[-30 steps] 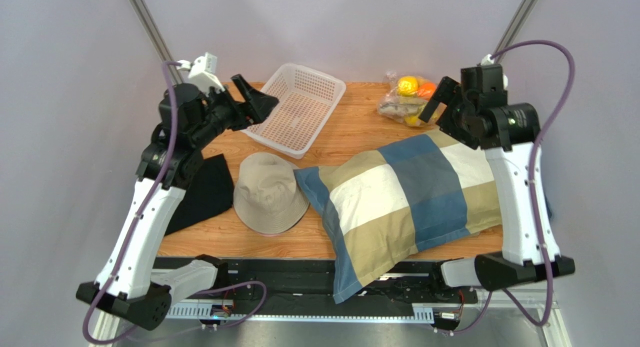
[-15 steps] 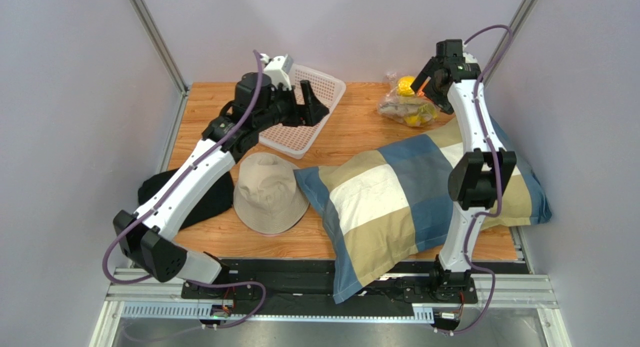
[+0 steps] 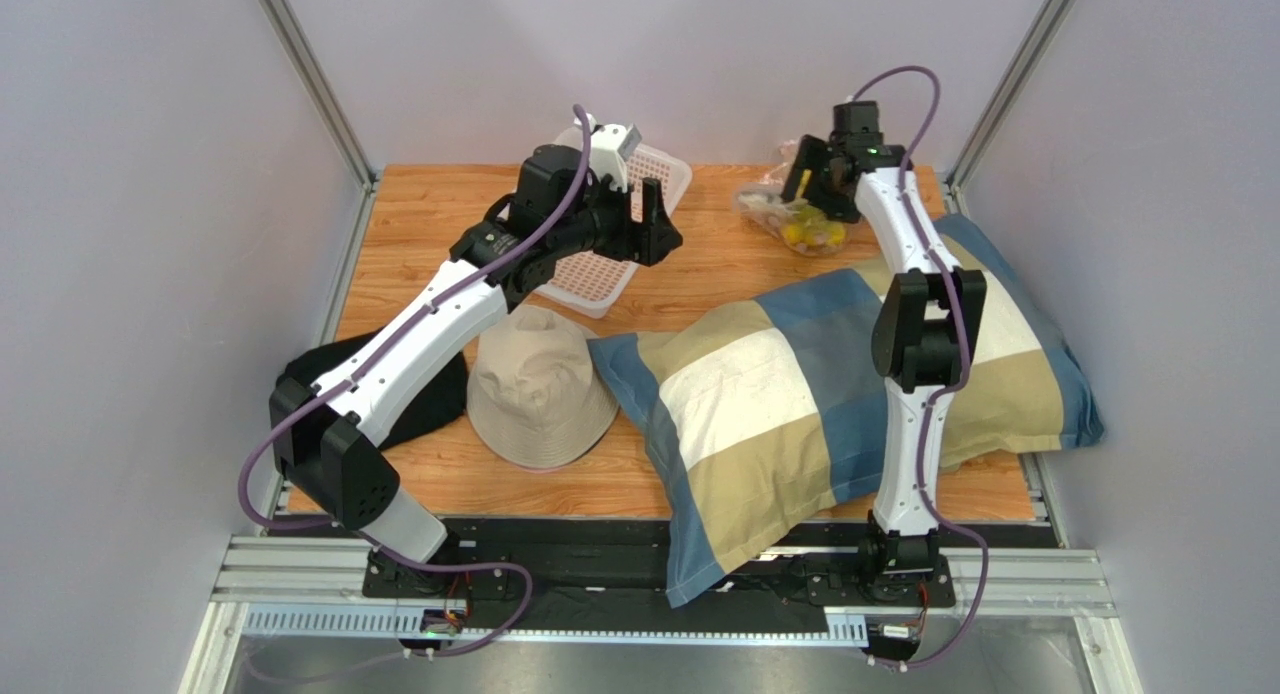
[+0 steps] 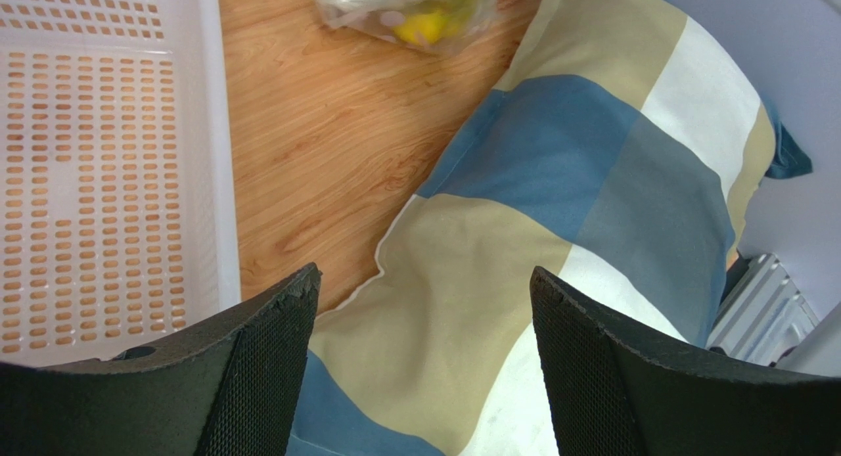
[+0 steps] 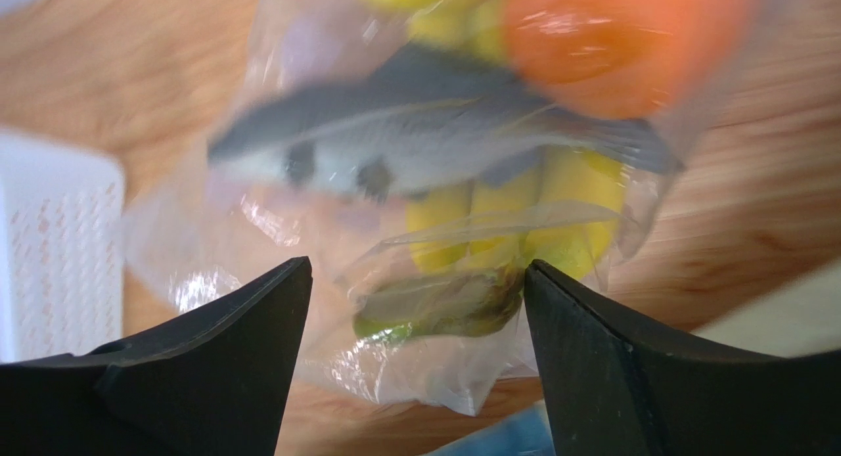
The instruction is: Open the zip-top bag and remove the fake food
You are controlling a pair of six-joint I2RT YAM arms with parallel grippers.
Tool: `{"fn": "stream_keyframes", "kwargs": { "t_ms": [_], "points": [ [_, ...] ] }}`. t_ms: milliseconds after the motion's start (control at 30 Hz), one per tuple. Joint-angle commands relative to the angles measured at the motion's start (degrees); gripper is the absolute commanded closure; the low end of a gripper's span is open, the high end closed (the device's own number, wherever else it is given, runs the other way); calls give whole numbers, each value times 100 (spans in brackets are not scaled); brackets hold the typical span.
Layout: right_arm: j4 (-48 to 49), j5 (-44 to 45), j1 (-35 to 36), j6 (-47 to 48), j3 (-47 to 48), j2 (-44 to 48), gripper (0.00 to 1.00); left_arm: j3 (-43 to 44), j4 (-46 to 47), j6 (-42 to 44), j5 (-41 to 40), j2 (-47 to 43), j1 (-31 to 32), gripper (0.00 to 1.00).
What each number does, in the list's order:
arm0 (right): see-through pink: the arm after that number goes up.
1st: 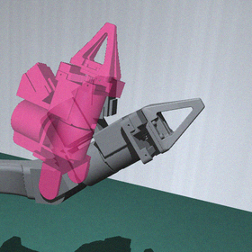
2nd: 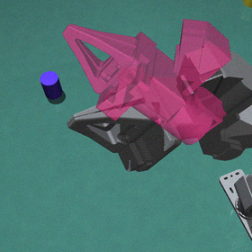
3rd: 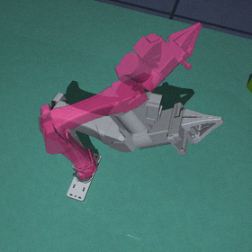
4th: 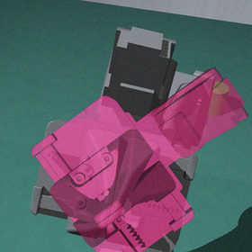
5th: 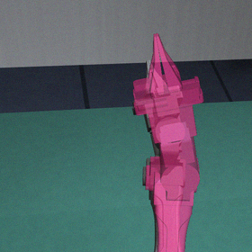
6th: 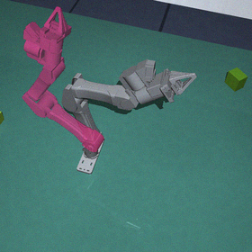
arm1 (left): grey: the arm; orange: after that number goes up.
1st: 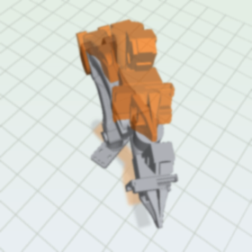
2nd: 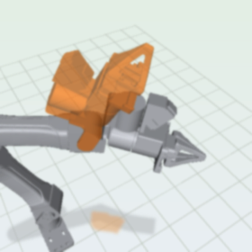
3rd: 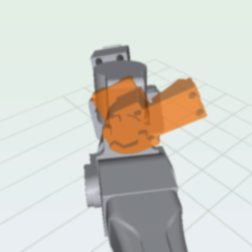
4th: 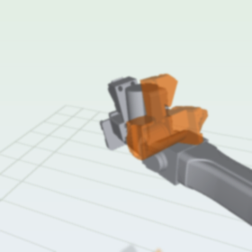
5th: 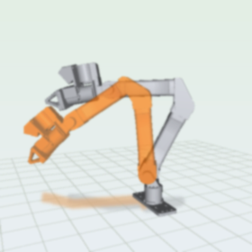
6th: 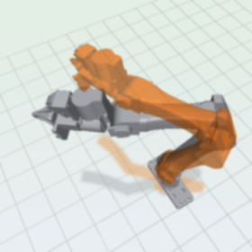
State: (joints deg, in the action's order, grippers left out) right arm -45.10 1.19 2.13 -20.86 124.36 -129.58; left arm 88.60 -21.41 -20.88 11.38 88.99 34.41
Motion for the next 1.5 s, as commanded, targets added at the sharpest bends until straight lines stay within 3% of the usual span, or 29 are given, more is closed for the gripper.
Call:
{"fn": "stream_keyframes", "kwargs": {
  "t_ms": [0,67,200,333,433,600,800,933,1167,1300,1433,1467],
  "points": [
    [379,-1006,745,92,-192,169,18,298,58,304,-65,100,4,19],
    [554,-1113,727,4,-332,475,17,342,32,313,-39,180,4,19],
    [827,-365,359,-267,-386,741,10,544,40,269,92,417,4,19],
    [828,-461,-395,-1165,61,347,7,571,233,129,277,567,4,19],
    [529,-295,-581,-1490,668,-93,5,623,304,76,409,690,4,19],
    [651,294,-705,-2035,748,-365,0,694,216,50,479,743,-5,20],
    [986,-277,-714,-2580,1502,-1262,0,703,199,-74,637,857,4,20],
    [1100,-128,-688,-3055,1355,-1491,0,799,181,-144,664,927,4,20],
    [977,505,-556,-2994,1126,-1597,0,940,198,-197,734,1111,4,20],
    [1275,234,-556,-3151,1283,-1938,0,966,190,-206,734,1208,-22,20],
    [1713,-40,-556,-3362,1478,-2265,8,923,181,-241,743,1235,-93,20],
    [1881,-240,-556,-3406,1330,-2273,20,896,181,-267,743,1235,-128,20]
  ]
}}
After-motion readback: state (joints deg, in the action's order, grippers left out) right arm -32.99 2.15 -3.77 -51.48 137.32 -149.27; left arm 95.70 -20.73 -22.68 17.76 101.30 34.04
